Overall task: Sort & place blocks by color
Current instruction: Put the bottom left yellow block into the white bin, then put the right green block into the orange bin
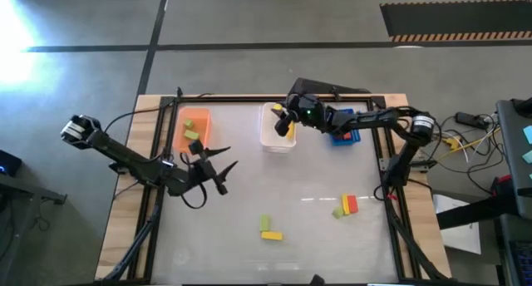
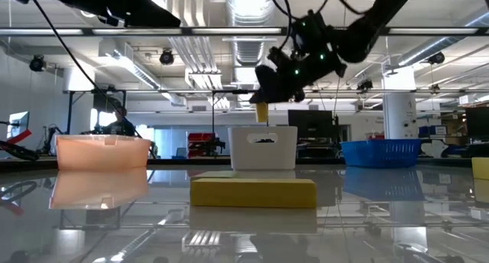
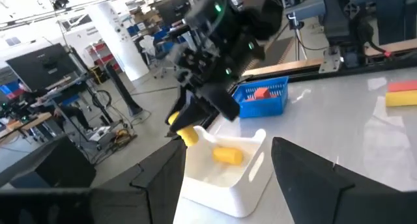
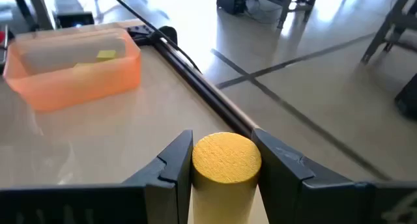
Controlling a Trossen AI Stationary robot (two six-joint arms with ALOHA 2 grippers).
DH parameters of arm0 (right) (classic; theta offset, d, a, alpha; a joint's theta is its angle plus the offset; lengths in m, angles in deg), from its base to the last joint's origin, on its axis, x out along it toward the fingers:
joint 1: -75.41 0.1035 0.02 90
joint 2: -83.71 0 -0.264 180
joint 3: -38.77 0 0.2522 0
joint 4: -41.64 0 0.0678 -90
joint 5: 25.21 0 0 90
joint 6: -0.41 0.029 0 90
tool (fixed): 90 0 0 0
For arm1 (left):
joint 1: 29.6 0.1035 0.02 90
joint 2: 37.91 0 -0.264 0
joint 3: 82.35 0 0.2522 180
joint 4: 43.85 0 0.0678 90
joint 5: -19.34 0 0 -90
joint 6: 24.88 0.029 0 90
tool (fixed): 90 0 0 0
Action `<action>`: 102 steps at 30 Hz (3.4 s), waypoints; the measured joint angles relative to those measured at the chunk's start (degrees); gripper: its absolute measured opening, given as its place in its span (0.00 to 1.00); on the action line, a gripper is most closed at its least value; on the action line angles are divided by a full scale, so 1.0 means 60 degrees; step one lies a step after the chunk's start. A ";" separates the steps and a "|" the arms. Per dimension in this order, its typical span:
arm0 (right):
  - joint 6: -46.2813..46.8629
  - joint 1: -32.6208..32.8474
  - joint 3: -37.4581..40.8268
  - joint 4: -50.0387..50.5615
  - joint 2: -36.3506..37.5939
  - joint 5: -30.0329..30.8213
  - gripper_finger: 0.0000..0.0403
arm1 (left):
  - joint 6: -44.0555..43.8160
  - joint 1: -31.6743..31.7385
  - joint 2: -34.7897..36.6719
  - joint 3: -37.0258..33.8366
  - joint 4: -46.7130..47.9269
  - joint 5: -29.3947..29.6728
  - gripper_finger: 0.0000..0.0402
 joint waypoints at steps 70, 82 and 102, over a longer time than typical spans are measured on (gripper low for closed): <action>0.3798 0.9467 -0.1818 1.5469 0.0499 -0.1850 0.48 | -0.0909 0.0170 -0.0664 -0.0020 -0.1533 -0.0360 0.53; 0.2177 0.9524 -0.1825 1.5239 -0.0642 -0.1068 0.58 | -0.0747 0.0166 -0.0664 -0.0038 -0.1533 -0.0398 0.53; 0.1799 0.9323 -0.1719 1.4193 -0.0881 -0.0285 0.29 | -0.0751 0.0163 -0.0660 -0.0064 -0.1537 -0.0391 0.53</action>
